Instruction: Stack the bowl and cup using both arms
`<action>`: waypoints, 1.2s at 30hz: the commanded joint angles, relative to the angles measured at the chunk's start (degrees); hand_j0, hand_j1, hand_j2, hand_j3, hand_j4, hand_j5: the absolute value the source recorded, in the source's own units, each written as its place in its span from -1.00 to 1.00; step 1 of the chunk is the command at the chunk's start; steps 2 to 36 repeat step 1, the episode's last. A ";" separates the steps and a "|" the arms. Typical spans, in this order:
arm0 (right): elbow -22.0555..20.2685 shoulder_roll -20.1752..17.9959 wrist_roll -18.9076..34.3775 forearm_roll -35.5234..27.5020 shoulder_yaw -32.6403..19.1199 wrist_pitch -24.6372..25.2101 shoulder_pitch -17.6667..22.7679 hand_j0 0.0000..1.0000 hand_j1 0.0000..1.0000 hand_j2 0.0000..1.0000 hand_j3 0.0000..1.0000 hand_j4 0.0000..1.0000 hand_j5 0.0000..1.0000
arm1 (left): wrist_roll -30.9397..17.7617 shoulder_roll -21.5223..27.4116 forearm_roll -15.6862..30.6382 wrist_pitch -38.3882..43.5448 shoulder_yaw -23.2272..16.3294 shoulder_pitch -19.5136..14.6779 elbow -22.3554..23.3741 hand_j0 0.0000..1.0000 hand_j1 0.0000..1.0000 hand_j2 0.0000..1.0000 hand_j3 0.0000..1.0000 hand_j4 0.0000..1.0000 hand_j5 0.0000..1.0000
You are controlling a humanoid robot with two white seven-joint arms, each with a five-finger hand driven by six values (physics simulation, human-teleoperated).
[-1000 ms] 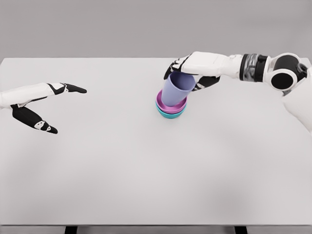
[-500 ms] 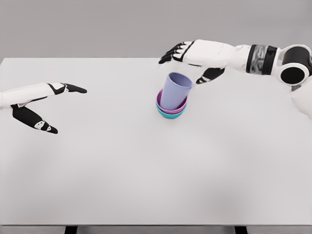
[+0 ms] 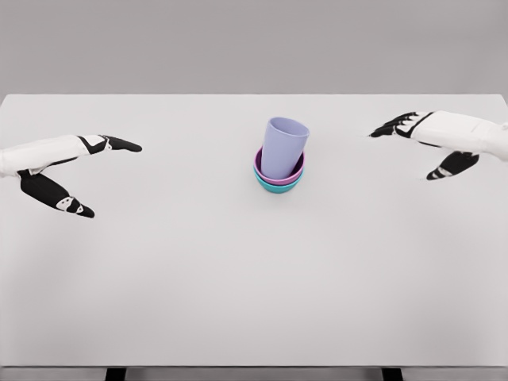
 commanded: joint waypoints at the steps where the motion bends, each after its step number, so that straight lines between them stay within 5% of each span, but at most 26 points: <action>1: 1.13 -1.08 -0.04 -0.59 -2.17 0.20 0.00 1.00 1.00 1.00 1.00 1.00 1.00 | 0.02 0.06 0.46 0.15 0.03 0.00 -0.01 1.00 1.00 1.00 1.00 1.00 1.00; 36: 1.13 -1.08 -0.04 -0.59 -2.17 0.20 0.00 1.00 1.00 1.00 1.00 1.00 1.00 | 0.02 0.06 0.46 0.15 0.03 0.00 -0.01 1.00 1.00 1.00 1.00 1.00 1.00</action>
